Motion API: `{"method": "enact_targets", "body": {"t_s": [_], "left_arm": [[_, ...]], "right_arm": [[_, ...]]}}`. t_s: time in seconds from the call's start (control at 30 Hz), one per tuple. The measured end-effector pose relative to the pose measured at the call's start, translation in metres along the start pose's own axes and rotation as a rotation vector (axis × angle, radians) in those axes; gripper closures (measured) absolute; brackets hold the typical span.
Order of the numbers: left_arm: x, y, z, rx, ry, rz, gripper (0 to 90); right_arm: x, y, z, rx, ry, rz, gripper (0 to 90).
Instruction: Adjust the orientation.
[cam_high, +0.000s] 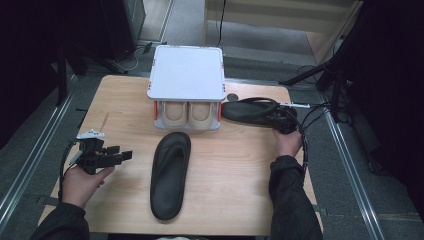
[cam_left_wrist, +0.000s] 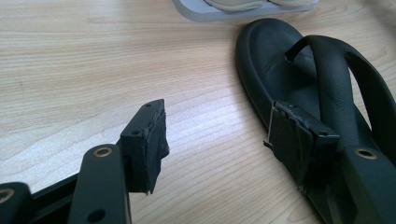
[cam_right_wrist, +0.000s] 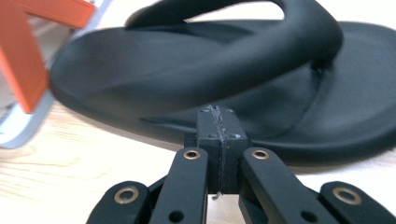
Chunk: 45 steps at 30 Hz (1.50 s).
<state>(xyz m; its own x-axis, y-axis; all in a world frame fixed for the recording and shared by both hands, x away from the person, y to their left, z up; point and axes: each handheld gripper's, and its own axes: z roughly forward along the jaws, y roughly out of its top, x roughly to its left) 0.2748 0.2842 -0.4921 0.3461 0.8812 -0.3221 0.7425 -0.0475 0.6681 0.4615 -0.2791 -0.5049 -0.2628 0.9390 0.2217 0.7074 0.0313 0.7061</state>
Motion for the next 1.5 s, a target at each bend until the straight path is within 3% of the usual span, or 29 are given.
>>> {"method": "enact_targets", "body": {"t_s": [0.17,0.43,0.6,0.83,1.13,1.5], "left_arm": [[-0.001,0.000,0.001,0.002,-0.001,0.000,37.4],[-0.001,-0.004,-0.001,0.009,0.002,0.000,37.3],[0.000,-0.009,-0.005,0.005,0.014,-0.013,37.3],[0.002,-0.016,-0.011,0.000,0.027,-0.033,37.3],[0.005,-0.020,-0.016,-0.006,0.036,-0.042,37.3],[0.004,-0.018,-0.011,0.007,0.026,-0.032,37.2]], "right_arm": [[0.015,0.006,-0.008,-0.024,0.022,-0.024,90.0],[0.040,0.013,-0.002,-0.022,0.062,-0.066,90.0],[0.059,0.020,0.009,-0.016,0.080,-0.102,90.0],[0.078,0.025,0.031,0.009,0.081,-0.115,90.0],[0.084,0.020,0.056,0.039,0.041,-0.133,90.0],[0.079,0.019,0.051,0.069,0.054,-0.124,89.3]]}}
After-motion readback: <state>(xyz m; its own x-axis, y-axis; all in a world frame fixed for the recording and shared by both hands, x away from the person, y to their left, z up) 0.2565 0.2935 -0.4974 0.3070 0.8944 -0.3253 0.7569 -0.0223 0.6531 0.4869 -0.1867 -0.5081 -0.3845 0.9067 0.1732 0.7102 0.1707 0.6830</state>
